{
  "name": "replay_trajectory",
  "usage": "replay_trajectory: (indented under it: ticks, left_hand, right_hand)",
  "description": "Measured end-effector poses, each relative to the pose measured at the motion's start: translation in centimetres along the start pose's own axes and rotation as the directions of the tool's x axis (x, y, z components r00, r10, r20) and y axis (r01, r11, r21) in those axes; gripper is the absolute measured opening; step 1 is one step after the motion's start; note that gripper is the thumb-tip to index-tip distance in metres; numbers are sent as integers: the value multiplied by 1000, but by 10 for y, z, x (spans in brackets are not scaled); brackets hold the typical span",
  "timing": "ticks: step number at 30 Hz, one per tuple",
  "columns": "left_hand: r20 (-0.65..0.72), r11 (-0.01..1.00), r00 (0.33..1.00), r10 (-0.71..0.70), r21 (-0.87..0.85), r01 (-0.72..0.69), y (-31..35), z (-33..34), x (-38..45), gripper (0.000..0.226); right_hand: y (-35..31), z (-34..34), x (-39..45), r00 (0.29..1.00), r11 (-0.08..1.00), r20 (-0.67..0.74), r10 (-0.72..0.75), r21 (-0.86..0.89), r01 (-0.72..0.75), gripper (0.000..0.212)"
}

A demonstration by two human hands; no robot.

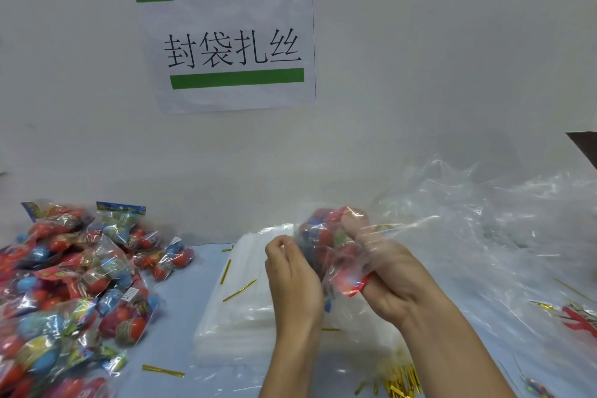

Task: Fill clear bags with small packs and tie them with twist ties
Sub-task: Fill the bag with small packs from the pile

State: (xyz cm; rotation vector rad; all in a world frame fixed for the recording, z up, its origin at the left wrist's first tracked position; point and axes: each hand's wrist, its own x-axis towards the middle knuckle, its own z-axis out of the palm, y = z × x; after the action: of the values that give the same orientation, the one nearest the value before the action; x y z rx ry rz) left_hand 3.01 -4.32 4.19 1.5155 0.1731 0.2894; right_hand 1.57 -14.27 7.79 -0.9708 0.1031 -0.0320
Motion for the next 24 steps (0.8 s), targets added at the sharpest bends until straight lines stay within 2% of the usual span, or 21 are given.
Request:
replay_trajectory:
  ticks: [2, 6, 8, 10, 12, 14, 16, 18, 21, 24]
  left_hand:
    - [-9, 995, 995, 95, -26, -95, -4, 3, -1, 24]
    - [-21, 985, 986, 165, -41, -166, -9, 4, 1, 23]
    - [-63, 979, 977, 205, 17, -204, -9, 2, 2, 20]
    - [-91, 945, 945, 313, 123, -301, -4, -3, 1, 25]
    - [4, 883, 898, 439, 183, -432, 6, -7, -1, 31]
    - [155, 814, 850, 504, 246, -527, 16, -9, -3, 35]
    - [257, 747, 803, 538, 295, -595, 24, -8, -4, 24]
    - [294, 725, 777, 556, 287, -627, 29, -6, -5, 13]
    - [366, 670, 718, 592, 272, -691, 36, -3, -9, 23]
    - [442, 588, 635, 633, 259, -766, 39, 3, -18, 26]
  right_hand:
    - [2, 3, -1, 1000, 999, 9, -19, -31, 20, 38]
    - [5, 8, -3, 991, 994, -112, -68, -93, 58, 42]
    - [5, 9, -2, 983, 990, -157, -92, -118, 73, 42]
    - [5, 9, -2, 984, 989, -146, -103, -118, 86, 34]
    - [4, 9, -2, 992, 993, -89, -91, -86, 83, 31]
    - [5, 8, -3, 997, 995, -29, -72, -71, 70, 35]
    - [7, 7, -3, 997, 996, 31, -74, -56, 76, 34]
    - [9, 6, -3, 995, 998, 73, -67, -2, 67, 25]
    - [11, 5, -3, 997, 994, 58, -43, 99, 37, 24]
    - [16, 1, -4, 996, 937, 85, 11, 346, -40, 26]
